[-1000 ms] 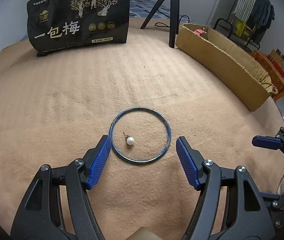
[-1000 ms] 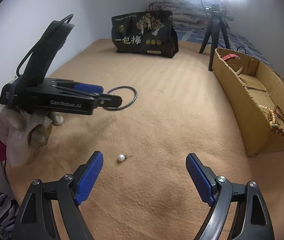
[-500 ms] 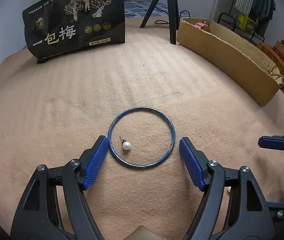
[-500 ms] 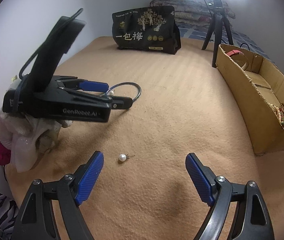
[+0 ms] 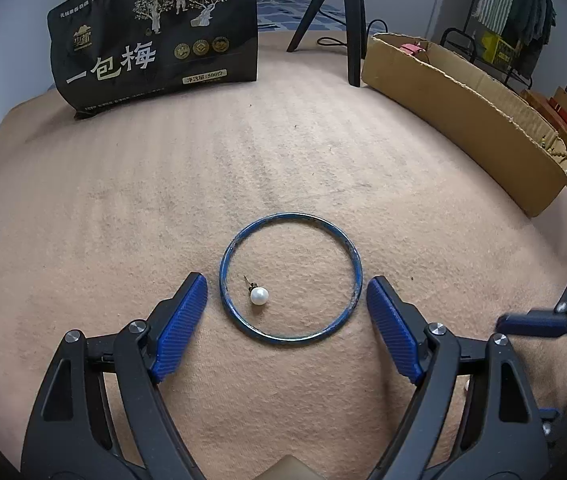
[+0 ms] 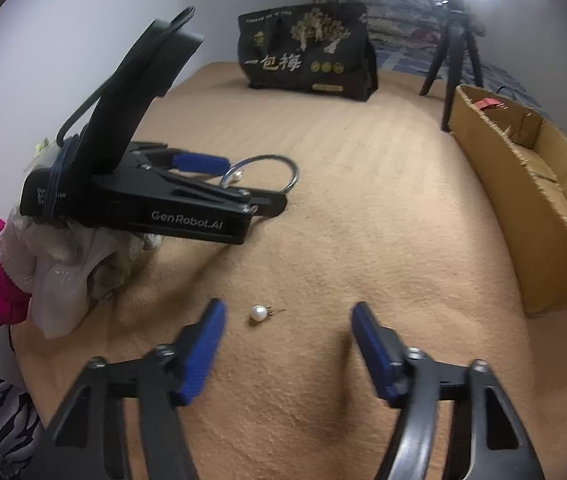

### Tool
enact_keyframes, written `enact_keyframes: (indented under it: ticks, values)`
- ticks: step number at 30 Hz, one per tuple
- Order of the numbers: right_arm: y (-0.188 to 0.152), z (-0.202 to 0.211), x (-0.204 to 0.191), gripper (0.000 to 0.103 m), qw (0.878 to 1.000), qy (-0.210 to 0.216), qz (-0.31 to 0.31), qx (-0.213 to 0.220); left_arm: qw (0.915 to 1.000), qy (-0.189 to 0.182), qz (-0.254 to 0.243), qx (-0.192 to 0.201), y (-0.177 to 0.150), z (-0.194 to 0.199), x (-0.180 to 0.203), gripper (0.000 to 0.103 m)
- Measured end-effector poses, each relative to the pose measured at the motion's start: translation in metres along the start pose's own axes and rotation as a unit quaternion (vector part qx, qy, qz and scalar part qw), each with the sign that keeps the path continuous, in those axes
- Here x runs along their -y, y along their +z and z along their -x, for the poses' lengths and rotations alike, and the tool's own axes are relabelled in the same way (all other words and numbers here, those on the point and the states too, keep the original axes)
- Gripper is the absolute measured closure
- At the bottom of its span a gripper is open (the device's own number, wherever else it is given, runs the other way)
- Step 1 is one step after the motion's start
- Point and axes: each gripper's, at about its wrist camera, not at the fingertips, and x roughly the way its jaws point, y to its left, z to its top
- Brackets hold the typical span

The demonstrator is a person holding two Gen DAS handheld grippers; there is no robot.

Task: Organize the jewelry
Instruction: 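Grasp the pearl earring with the right tool while the left grasps the blue bangle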

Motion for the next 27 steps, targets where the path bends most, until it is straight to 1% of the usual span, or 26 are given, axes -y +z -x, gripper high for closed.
enact_keyframes:
  ticks: [3,8,11,14,18,27]
  values:
    - [-0.001,-0.005,-0.005,0.06,1.0,0.003,0.012,-0.008,1.0,-0.002,-0.001,0.0,0.0,-0.001,-0.001,0.019]
    - [0.001,-0.008,-0.009,0.067,1.0,-0.001,0.029,-0.009,1.0,-0.005,-0.001,0.001,0.0,0.0,-0.001,0.019]
    - [0.001,-0.009,-0.01,0.075,0.999,-0.005,0.04,-0.012,1.0,-0.006,-0.001,0.002,0.0,0.001,-0.001,0.019]
    - [0.001,-0.008,-0.012,0.086,0.999,-0.007,0.048,-0.015,1.0,-0.002,-0.002,0.003,-0.001,0.001,-0.001,0.022]
    - [-0.001,-0.007,-0.013,0.086,0.999,-0.01,0.052,-0.011,1.0,0.002,-0.001,0.006,-0.002,0.003,0.0,0.029]
    - [-0.002,-0.001,-0.012,0.086,0.999,-0.011,0.044,0.001,0.9999,0.0,0.009,0.011,-0.003,0.008,-0.003,0.03]
